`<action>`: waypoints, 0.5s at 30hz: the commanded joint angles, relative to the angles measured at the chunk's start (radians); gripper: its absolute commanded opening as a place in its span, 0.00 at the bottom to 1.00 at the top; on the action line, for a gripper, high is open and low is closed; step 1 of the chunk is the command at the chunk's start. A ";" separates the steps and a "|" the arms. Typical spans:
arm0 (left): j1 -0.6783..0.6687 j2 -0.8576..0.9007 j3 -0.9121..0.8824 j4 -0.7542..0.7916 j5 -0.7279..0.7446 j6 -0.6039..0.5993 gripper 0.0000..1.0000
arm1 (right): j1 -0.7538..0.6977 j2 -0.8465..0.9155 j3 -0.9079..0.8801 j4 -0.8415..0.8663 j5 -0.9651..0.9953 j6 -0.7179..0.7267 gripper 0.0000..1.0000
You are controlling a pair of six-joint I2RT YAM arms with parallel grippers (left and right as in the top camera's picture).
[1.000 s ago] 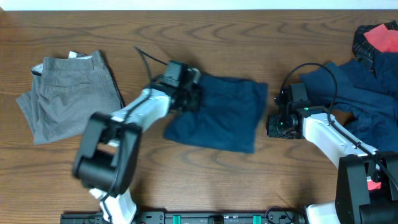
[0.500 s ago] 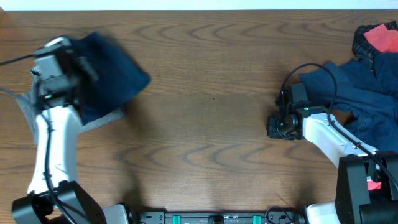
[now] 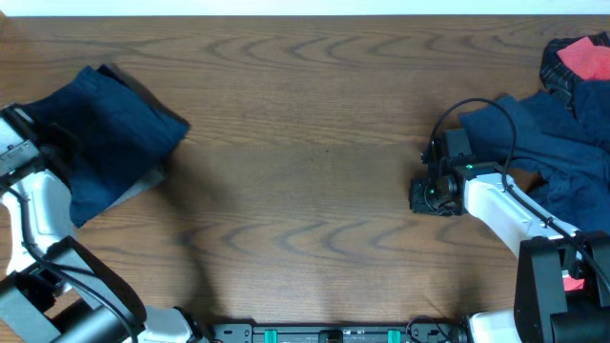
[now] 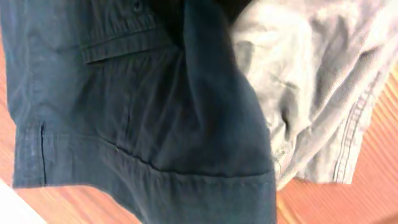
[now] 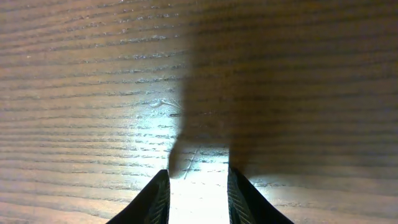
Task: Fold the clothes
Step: 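Carry the folded shorts with the left gripper onto the grey trousers, then release the shorts and pull the left gripper back toward the base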
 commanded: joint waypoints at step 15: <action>0.049 -0.011 0.006 0.071 0.054 0.000 0.59 | 0.006 0.006 0.014 -0.004 0.003 -0.013 0.33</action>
